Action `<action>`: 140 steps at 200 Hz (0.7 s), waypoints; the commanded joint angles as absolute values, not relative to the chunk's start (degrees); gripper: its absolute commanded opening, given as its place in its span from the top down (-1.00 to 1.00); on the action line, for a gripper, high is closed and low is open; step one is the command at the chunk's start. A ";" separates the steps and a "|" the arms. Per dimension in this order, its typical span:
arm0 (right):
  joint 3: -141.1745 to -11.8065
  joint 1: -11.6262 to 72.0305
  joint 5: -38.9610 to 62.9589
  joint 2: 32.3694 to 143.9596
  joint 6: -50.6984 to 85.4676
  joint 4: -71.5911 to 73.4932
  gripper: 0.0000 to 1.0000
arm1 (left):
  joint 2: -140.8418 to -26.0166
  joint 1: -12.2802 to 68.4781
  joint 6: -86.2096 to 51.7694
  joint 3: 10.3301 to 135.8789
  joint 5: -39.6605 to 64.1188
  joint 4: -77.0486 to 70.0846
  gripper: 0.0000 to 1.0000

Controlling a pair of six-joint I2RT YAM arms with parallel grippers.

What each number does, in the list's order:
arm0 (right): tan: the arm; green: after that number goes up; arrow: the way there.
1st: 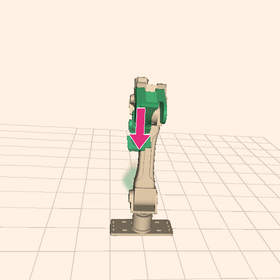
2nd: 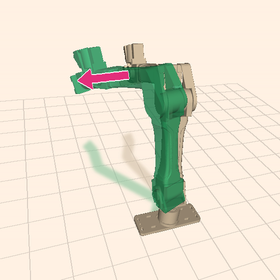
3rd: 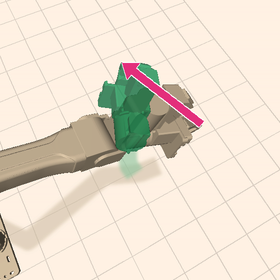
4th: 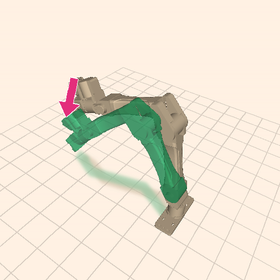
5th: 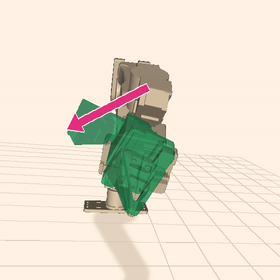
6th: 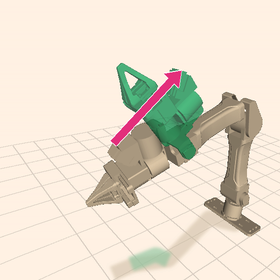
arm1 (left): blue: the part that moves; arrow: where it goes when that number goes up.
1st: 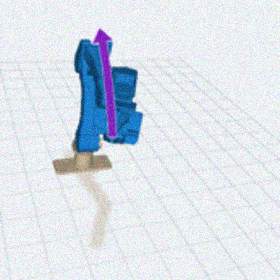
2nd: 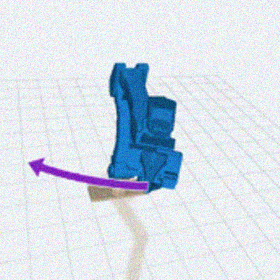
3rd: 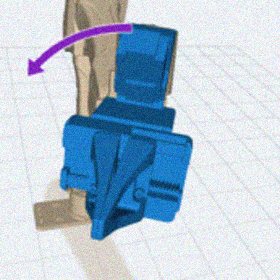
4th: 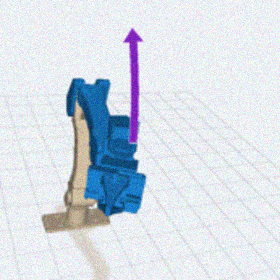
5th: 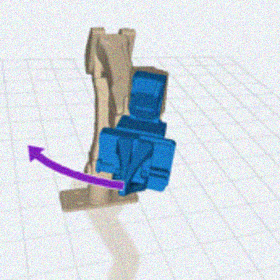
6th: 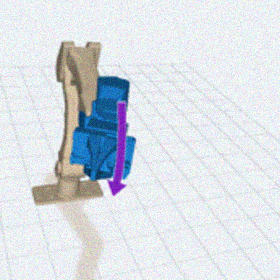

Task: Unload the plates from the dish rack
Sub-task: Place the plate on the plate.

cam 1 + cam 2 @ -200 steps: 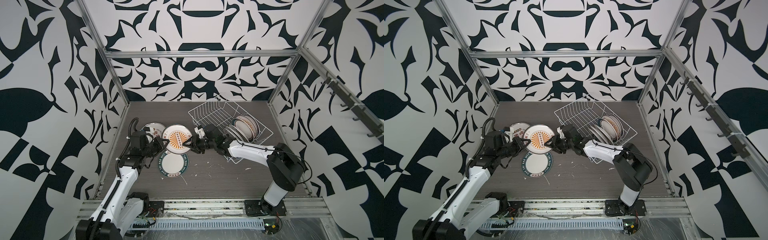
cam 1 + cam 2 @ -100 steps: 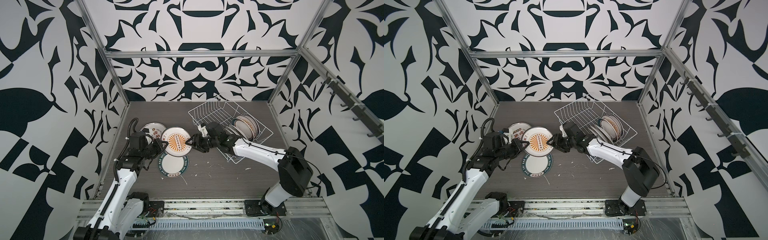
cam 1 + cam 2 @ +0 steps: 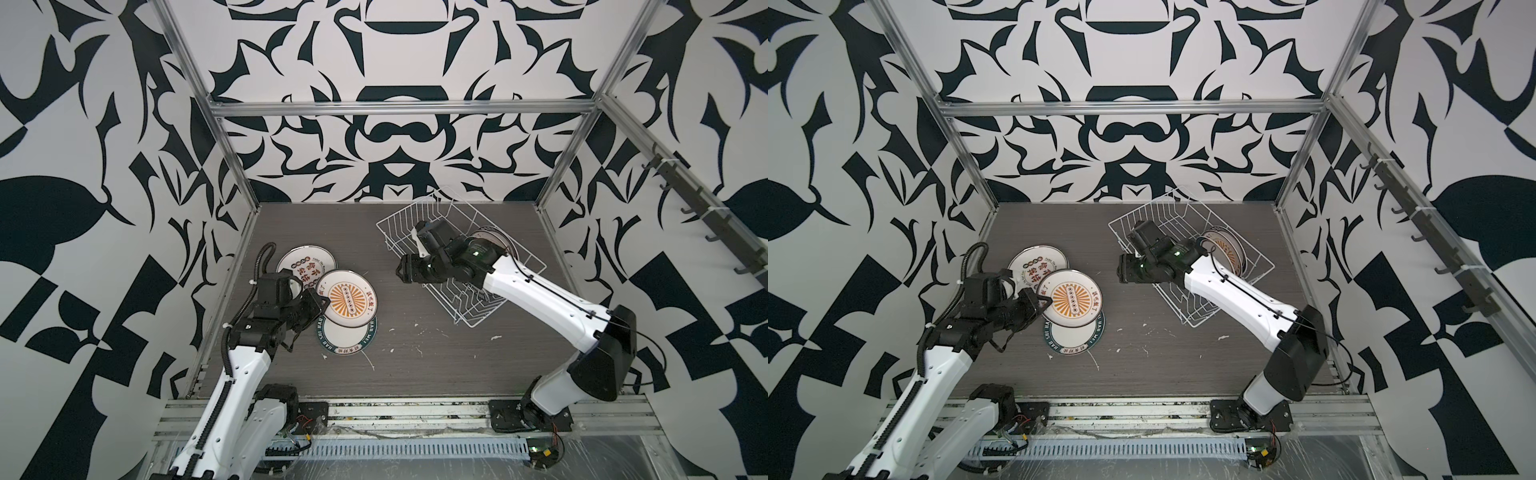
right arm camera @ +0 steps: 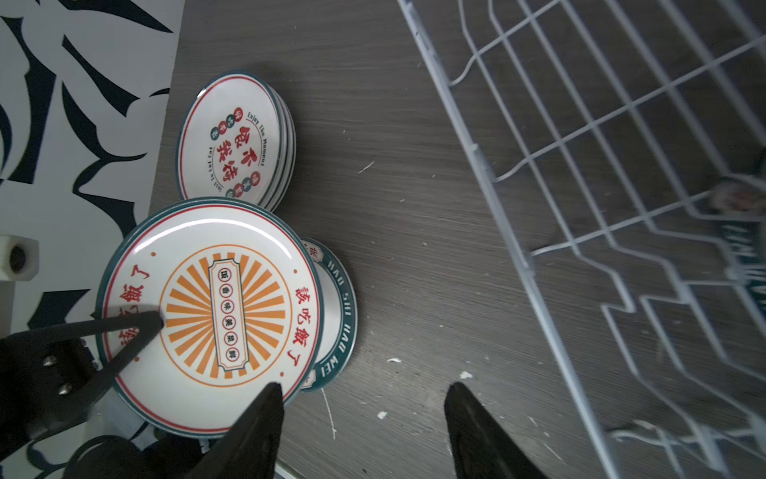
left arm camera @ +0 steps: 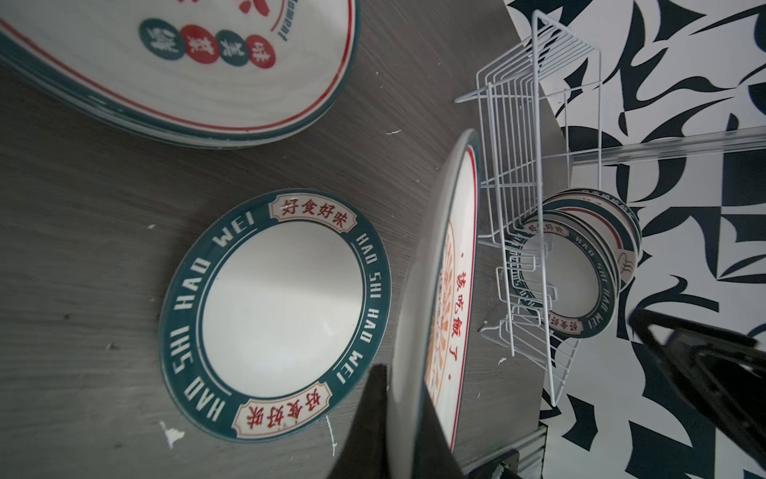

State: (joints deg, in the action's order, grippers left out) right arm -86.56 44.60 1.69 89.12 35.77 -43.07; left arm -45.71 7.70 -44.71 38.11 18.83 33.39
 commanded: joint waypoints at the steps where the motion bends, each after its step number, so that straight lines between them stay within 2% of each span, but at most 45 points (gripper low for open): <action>1: -90.99 44.38 -6.91 87.41 27.01 -54.44 -0.34 | -44.91 7.38 -45.61 37.10 17.12 36.74 1.00; 26: -92.44 44.34 -12.49 86.50 25.08 -57.10 -0.36 | -44.90 7.38 -45.80 35.70 15.85 37.34 1.00; 36: -92.63 44.36 -14.57 85.86 24.53 -57.65 -0.46 | -45.30 7.38 -45.71 35.30 15.44 37.44 1.00; 52: -92.96 44.38 -17.42 84.83 23.80 -58.51 -0.49 | -45.91 7.38 -45.69 34.27 14.79 37.36 1.00; 58: -92.90 44.38 -18.14 84.33 23.43 -58.75 -0.60 | -46.03 7.45 -45.79 33.78 14.77 37.07 1.00; 67: -92.90 44.38 -19.17 83.74 22.99 -59.02 -0.64 | -46.14 7.40 -45.94 33.20 14.82 36.61 1.00; 80: -92.85 44.38 -20.48 82.97 22.46 -59.62 -0.99 | -46.15 7.39 -46.14 32.49 14.86 36.22 1.00; 140: -93.10 44.30 -25.14 81.29 21.53 -62.27 -1.00 | -46.88 7.38 -46.99 30.01 14.12 35.33 1.00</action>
